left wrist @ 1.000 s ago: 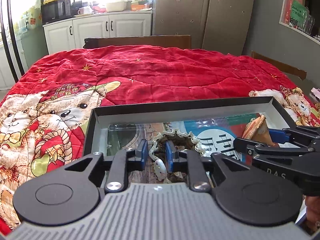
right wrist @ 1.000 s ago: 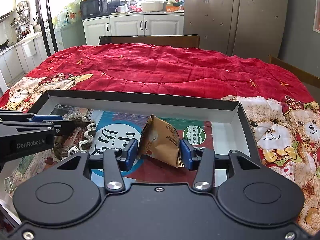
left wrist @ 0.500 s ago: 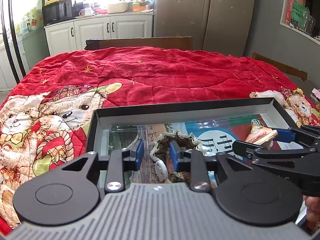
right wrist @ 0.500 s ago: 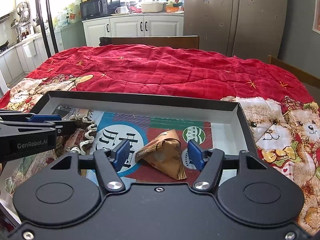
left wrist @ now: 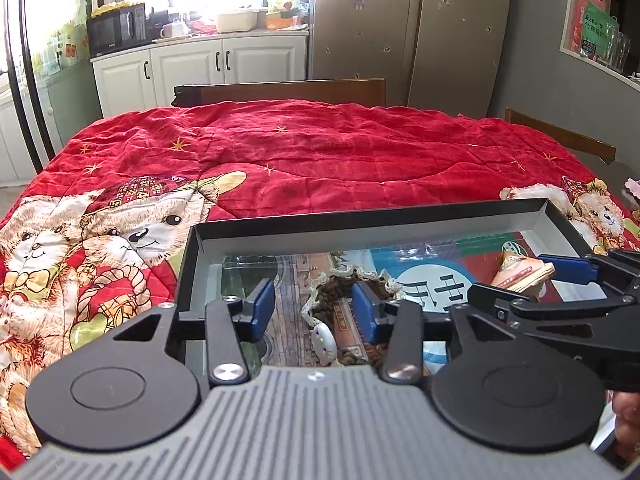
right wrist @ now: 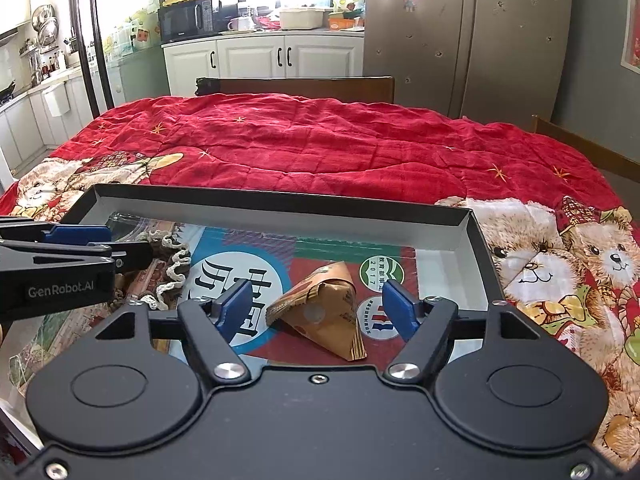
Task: Organize objects
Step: 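Lower the brown scrunchie into the box and open the left gripper, then withdraw both grippers from the box back toward the remaining items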
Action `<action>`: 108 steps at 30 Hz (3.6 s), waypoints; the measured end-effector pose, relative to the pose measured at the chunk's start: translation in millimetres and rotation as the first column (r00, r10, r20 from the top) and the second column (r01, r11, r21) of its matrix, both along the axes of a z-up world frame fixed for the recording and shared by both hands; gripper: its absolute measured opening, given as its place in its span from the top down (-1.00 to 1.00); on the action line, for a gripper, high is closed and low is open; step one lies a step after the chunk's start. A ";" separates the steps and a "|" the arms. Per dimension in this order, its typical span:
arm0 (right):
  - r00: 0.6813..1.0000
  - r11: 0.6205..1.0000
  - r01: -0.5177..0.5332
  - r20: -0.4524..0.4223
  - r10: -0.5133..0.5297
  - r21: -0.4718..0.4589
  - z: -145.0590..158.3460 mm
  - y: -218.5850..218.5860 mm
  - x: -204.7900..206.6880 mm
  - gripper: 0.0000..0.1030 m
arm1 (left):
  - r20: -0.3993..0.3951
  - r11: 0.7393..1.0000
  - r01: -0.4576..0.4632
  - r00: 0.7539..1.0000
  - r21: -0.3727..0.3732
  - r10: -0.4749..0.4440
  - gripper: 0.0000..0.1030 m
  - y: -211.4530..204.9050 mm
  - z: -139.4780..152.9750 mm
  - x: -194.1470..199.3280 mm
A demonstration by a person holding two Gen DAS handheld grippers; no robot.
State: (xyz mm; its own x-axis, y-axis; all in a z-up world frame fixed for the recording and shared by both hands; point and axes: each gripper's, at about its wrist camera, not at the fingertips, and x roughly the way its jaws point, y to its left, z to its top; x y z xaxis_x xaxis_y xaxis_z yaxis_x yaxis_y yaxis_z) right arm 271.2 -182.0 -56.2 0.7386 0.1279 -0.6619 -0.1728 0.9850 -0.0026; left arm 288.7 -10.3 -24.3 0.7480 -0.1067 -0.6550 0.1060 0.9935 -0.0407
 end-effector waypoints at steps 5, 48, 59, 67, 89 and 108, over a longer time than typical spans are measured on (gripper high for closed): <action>1.000 1.000 0.008 0.001 -0.008 0.000 0.7 -1.2 -0.3 -0.39 | 0.004 1.000 -0.004 1.000 0.001 0.004 -0.21 0.0 0.6 -0.6; 0.986 0.999 -0.019 0.162 0.025 -0.044 64.0 3.0 -89.2 -0.53 | 0.192 0.996 -0.001 0.981 0.089 -0.016 -0.88 -2.3 58.6 -88.9; 0.980 0.997 -0.024 0.195 0.039 -0.078 68.2 1.8 -127.1 -0.78 | 0.175 0.997 0.019 0.984 0.072 -0.032 -1.00 5.1 64.7 -110.7; 0.974 0.998 -0.048 0.218 0.057 -0.048 72.3 -4.6 -145.0 -0.93 | 0.194 0.995 0.026 0.980 0.096 -0.044 -1.00 3.9 66.2 -126.9; 0.976 0.998 -0.056 0.213 0.052 0.014 73.8 -27.7 -212.4 -0.93 | 0.133 0.999 0.033 0.991 -0.012 -0.032 -1.00 36.3 66.2 -180.0; 0.978 0.998 -0.055 0.199 0.055 -0.007 70.8 -31.1 -261.0 -0.86 | 0.172 0.993 0.098 0.979 0.065 -0.108 -1.00 33.2 70.4 -229.8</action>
